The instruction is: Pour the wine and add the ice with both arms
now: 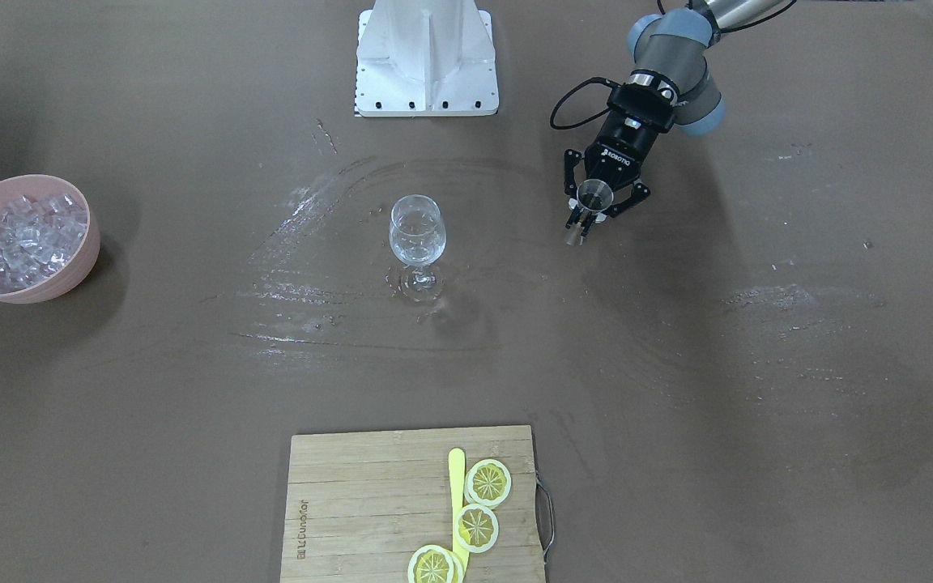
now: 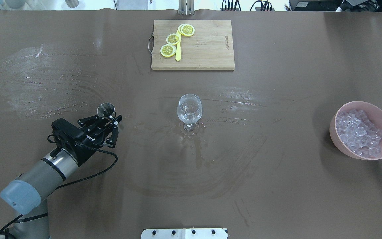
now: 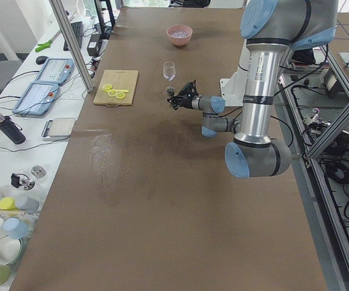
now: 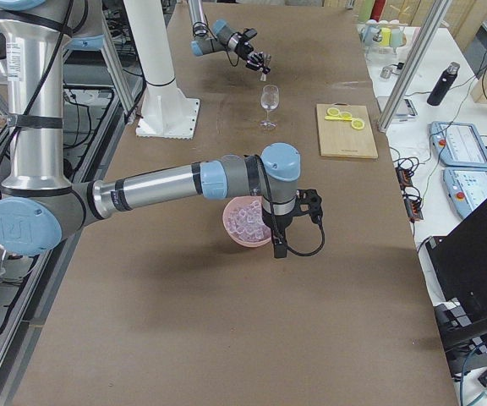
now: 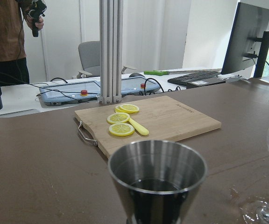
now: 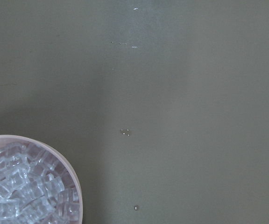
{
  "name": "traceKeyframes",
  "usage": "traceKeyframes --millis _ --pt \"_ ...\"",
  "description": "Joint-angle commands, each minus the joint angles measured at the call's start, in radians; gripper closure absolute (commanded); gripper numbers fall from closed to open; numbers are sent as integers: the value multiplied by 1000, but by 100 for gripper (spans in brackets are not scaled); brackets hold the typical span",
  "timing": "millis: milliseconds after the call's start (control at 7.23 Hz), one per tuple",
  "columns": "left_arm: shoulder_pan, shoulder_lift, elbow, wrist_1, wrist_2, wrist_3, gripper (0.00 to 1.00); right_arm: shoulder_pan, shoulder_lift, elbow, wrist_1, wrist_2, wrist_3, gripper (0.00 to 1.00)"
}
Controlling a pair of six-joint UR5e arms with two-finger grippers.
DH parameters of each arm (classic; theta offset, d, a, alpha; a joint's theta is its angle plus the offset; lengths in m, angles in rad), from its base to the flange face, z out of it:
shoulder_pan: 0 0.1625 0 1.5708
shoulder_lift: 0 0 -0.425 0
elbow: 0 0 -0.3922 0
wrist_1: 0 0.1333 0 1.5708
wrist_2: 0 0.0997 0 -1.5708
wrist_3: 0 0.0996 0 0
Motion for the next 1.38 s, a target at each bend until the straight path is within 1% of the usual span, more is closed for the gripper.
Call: traceKeyframes --millis 0,138,277,415,554,692,830,1107,1245 --pt "-4 -4 -5 -5 -137 7 100 -1 0 0 1 0 0 0" --pt "-10 -3 -2 -5 -175 91 100 -1 0 -2 -1 -2 0 0" --pt "-10 -15 -15 -23 -172 186 100 -1 0 0 1 0 0 0" --pt "-10 -20 -16 -32 -180 196 100 -1 0 0 1 -2 0 0" --pt "-21 -18 -16 -25 -224 208 100 -1 0 -2 1 0 0 0" --pt "-66 -32 -16 -16 -337 236 100 -1 0 -2 1 -2 0 0" --pt "-123 -36 -17 15 -431 238 100 -1 0 -2 1 -2 0 0" --pt "-206 -116 -19 172 -571 253 100 -1 -2 0 -1 0 1 0" --pt "-223 -154 -19 222 -611 277 100 -1 -2 0 -1 -2 1 0"
